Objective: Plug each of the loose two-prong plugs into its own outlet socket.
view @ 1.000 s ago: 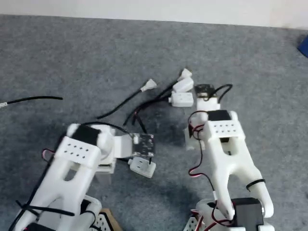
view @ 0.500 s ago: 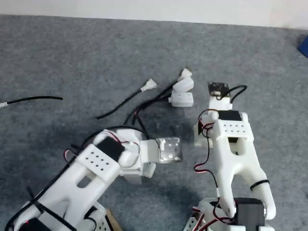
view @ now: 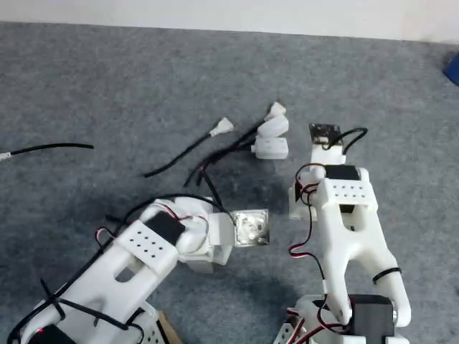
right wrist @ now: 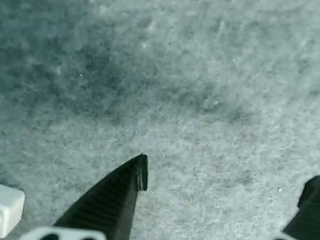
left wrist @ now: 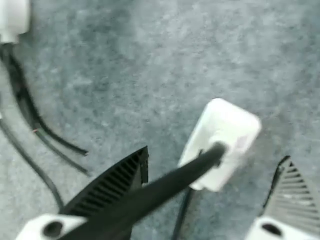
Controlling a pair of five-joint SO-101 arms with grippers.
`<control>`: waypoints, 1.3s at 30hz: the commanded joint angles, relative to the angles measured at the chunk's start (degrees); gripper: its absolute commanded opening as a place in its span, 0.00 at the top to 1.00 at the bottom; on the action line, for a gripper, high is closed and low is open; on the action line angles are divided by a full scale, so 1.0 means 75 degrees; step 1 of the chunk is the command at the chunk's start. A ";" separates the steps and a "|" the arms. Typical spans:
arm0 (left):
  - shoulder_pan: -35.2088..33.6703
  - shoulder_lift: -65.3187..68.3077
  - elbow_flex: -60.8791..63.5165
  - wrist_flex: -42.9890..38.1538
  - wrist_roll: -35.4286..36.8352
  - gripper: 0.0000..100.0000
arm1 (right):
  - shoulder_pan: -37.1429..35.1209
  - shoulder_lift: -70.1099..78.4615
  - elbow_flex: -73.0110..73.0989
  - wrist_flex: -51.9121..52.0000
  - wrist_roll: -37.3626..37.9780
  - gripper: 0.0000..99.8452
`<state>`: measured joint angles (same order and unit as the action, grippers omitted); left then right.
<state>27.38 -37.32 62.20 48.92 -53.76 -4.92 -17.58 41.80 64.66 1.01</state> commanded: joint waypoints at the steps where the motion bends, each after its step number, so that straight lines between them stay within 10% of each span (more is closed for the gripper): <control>1: -0.0510 0.0029 -0.0287 -0.0164 -0.0363 0.62 | -0.0088 -0.0135 0.0041 -0.0053 0.0070 0.56; 33: -0.0838 0.2925 -0.0768 -0.1629 -0.0504 0.62 | -0.0627 -0.0135 0.0229 -0.0100 0.0070 0.56; 39: -0.0838 0.2995 -0.1366 -0.1618 0.0352 0.90 | -0.0627 -0.0135 0.0229 -0.0100 0.0047 0.56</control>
<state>21.23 -15.08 56.22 37.93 -54.81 -9.05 -17.58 43.65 64.48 1.01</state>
